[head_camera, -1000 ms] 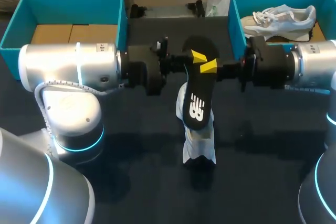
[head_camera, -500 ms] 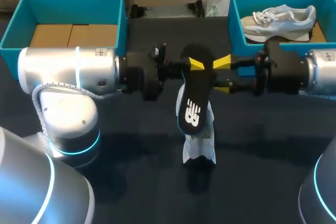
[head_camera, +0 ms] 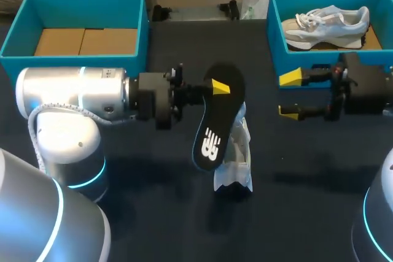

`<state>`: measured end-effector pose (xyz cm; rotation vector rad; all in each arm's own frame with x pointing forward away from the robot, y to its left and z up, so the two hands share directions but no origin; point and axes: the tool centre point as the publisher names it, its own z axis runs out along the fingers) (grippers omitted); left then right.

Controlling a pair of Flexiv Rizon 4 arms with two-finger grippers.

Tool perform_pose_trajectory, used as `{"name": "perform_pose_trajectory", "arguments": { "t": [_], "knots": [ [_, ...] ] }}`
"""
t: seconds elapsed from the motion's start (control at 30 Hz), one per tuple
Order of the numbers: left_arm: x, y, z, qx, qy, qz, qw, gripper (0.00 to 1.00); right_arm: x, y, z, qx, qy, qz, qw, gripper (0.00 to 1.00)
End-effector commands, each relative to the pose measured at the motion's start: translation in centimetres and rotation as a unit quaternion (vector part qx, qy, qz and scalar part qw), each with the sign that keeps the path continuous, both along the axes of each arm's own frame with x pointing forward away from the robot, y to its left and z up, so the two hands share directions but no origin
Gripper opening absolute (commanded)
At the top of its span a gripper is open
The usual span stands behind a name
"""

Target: Take the shoe out of the shoebox, open the shoe tongue, remove and reinsert the insole, then place the shoe into the shoebox

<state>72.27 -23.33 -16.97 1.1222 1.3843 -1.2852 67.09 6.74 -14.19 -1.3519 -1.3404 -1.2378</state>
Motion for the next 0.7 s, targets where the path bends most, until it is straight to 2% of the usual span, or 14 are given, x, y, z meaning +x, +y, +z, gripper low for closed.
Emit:
{"name": "perform_pose_trajectory", "arguments": {
  "t": [0.03, 0.17, 0.23, 0.7],
  "knots": [
    [-0.34, 0.29, -0.75, -0.015, -0.002, 0.002, 1.000, 0.00, -0.05, -1.29, -0.03, -0.002, 0.005, 0.006, 1.000, 1.00],
    [-0.60, 0.35, -1.03, -0.011, -0.008, -0.003, 1.000, 0.00, 0.14, -1.61, -0.36, 0.000, 0.007, 0.008, 1.000, 1.00],
    [-0.62, 0.35, -1.07, -0.005, -0.026, 0.003, 1.000, 0.00, 0.33, -1.74, -0.75, -0.019, 0.025, 0.004, 0.999, 1.00],
    [-0.62, 0.35, -1.07, -0.005, -0.026, 0.003, 1.000, 0.00, 0.33, -1.74, -0.75, -0.019, 0.025, 0.004, 0.999, 1.00]
  ]
}}
